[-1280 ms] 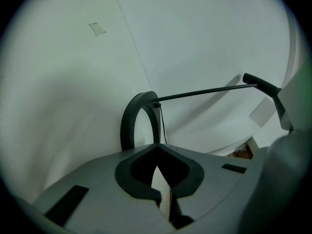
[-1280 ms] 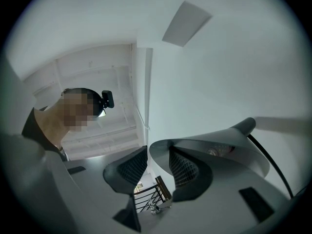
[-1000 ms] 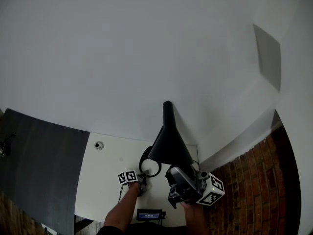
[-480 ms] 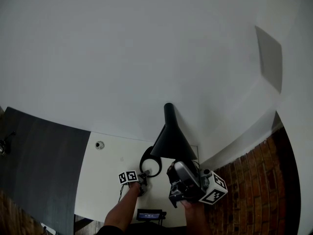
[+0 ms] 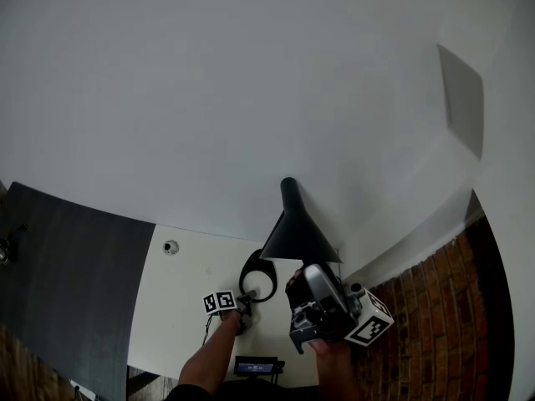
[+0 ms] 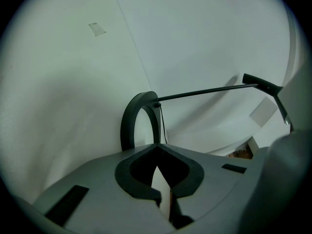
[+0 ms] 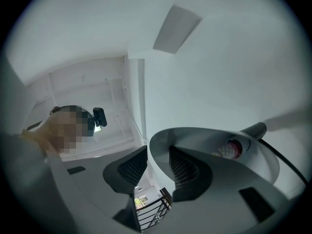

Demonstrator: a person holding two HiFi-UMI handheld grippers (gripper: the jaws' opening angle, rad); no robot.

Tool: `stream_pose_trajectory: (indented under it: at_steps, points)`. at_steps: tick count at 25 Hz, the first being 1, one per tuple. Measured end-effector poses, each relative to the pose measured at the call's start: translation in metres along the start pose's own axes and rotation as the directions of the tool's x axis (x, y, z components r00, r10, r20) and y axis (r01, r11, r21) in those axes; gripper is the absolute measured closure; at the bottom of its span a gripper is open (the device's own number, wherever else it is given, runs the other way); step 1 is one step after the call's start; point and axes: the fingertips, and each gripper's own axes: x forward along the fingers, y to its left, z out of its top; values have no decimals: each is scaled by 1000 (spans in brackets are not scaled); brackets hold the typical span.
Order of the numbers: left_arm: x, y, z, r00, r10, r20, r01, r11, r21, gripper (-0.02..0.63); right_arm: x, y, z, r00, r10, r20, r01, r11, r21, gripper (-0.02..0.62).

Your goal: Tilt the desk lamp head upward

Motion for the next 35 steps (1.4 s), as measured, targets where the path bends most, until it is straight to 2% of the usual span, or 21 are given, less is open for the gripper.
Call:
stream_pose_trajectory:
  at_steps: [10, 13, 19, 35]
  points:
    - [0, -1, 1, 1000, 3, 0, -3, 1000, 1, 595, 9, 1, 11, 999, 6, 38, -8, 999, 53, 451]
    - [0, 0, 0, 1000, 4, 0, -4, 1000, 0, 595, 16, 1, 16, 999, -17, 34, 16, 999, 33, 451]
    - [-1, 0, 0, 1000, 8, 0, -8, 1000, 2, 595, 21, 1, 20, 998, -38, 53, 35, 997, 64, 451]
    - [0, -1, 0, 1000, 14, -7, -14, 1000, 12, 595, 32, 0, 32, 995, -52, 88, 43, 994, 104, 451]
